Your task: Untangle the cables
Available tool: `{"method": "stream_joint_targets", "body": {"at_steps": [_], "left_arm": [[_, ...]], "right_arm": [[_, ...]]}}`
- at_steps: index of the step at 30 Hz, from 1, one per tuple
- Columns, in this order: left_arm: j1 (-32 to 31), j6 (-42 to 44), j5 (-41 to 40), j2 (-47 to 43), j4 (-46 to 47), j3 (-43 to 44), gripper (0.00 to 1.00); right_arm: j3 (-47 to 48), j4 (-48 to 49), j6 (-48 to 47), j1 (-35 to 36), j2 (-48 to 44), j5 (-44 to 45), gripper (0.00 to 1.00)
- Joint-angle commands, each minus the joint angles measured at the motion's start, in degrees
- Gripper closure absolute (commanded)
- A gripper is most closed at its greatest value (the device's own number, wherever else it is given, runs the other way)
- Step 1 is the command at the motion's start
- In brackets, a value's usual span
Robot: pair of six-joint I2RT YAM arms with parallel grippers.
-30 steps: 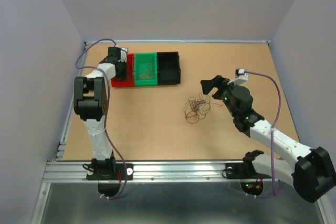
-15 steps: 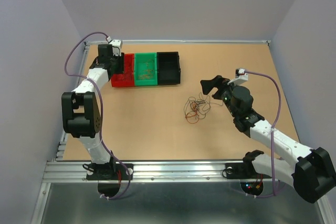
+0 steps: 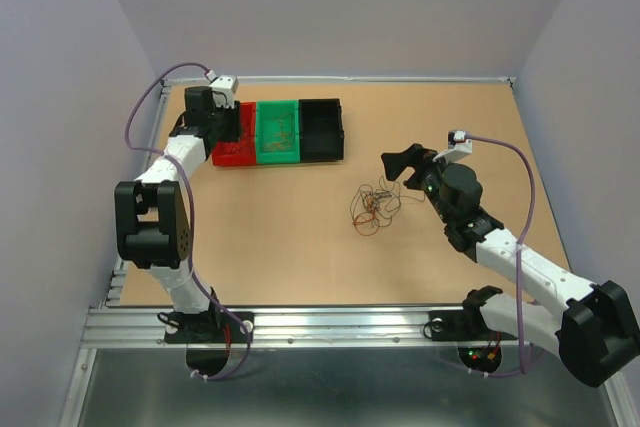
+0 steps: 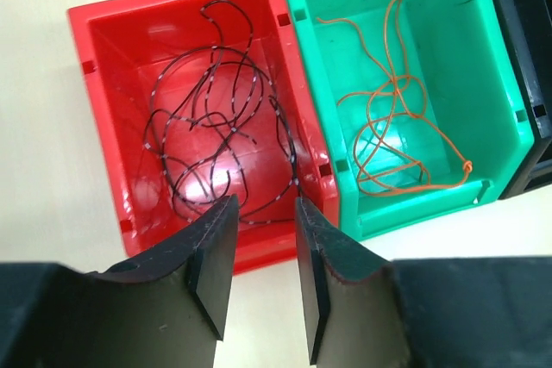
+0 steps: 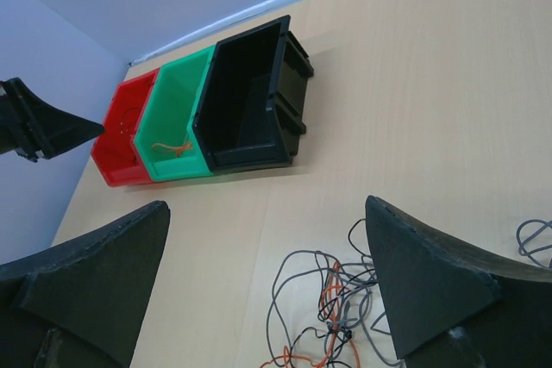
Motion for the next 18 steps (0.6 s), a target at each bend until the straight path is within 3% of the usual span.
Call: {"method": "stream_joint_targets", "body": {"at_steps": [1,12,15,16,18], "left_arm": [[-0.15,0.82,3.51,2.48,1.94,3.63,0.56],[-0.15,1.35,5.36,4.85,2.03,4.86,0.55],[-0.15,1.43,3.6,6.61,1.42,6.44,0.72],[-0.15,1.35,3.16,7.22,0.98,6.88,0.87],[-0.15,1.34,2.28,8.63,0.45,7.76,0.99]], "right_arm": [[-0.6,3.1,-1.07,0.16,-0.32,0.1,0.0],[-0.42,3.1,-1.25,0.16,0.04,-0.34,0.0],[-0.33,3.01,-1.25,0.25,0.04,-0.43,0.0],[-0.33,3.1,-1.16,0.16,-0.05,-0.52,0.0],[-0.42,3.1,-1.25,0.16,0.04,-0.52,0.0]]}}
